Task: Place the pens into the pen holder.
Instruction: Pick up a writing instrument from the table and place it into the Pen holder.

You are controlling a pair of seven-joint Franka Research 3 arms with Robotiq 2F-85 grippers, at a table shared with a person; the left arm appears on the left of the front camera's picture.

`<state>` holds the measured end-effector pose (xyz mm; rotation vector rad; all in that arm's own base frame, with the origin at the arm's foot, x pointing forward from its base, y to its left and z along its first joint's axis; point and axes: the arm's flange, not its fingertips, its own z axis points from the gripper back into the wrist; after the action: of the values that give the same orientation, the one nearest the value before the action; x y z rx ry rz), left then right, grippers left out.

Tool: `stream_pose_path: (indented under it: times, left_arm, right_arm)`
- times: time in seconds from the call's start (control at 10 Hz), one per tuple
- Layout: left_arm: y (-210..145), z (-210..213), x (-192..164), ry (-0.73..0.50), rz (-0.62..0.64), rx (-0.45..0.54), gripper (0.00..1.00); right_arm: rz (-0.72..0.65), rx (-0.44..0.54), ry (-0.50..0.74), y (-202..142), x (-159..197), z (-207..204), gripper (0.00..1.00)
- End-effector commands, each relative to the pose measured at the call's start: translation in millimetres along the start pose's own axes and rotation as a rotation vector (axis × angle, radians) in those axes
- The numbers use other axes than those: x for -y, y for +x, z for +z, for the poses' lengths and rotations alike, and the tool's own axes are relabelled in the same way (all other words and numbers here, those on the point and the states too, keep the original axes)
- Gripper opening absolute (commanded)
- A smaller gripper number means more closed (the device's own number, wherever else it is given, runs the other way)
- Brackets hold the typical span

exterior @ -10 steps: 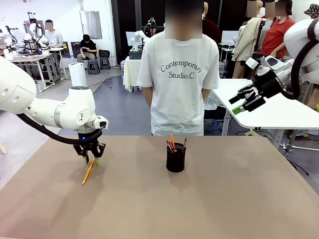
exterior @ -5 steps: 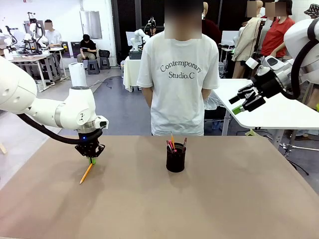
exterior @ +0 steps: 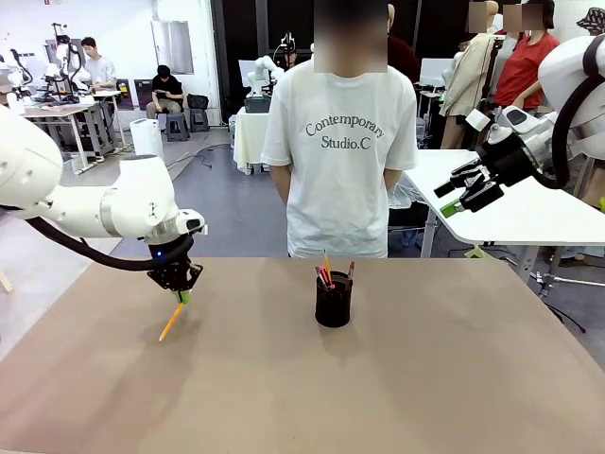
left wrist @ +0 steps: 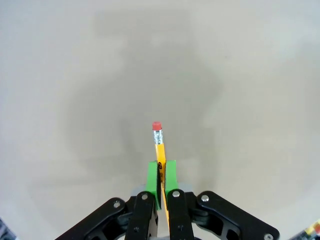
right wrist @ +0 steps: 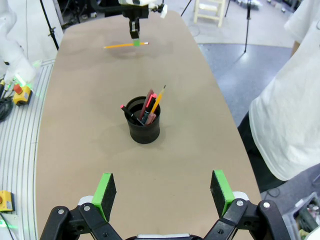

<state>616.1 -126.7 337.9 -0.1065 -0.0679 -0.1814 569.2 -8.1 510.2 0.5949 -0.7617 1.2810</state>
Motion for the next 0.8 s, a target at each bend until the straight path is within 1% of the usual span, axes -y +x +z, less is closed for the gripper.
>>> stream_pose_path:
  times: [0.0,0.2,0.3,0.4,0.5,0.7]
  left_arm:
    - [-16,30,-6,-0.162,-0.07,0.017,0.0]
    - [-25,59,-3,-0.342,-0.156,0.07,0.0]
    - [-24,68,0,-0.408,-0.142,0.121,0.0]
    - [-25,75,2,-0.501,-0.154,0.155,0.0]
    - [-25,78,2,-0.556,-0.196,0.195,0.0]
    - [-29,90,-3,-0.731,-0.323,0.337,0.0]
  right_arm:
    - [0.004,0.0,-0.003,2,0,1,1.0]
    - [0.004,0.0,-0.003,2,0,1,1.0]
    - [0.004,0.0,-0.003,2,0,1,1.0]
    - [0.004,0.0,-0.003,2,0,1,1.0]
    - [0.004,0.0,-0.003,2,0,1,1.0]
    - [0.004,0.0,-0.003,2,0,1,1.0]
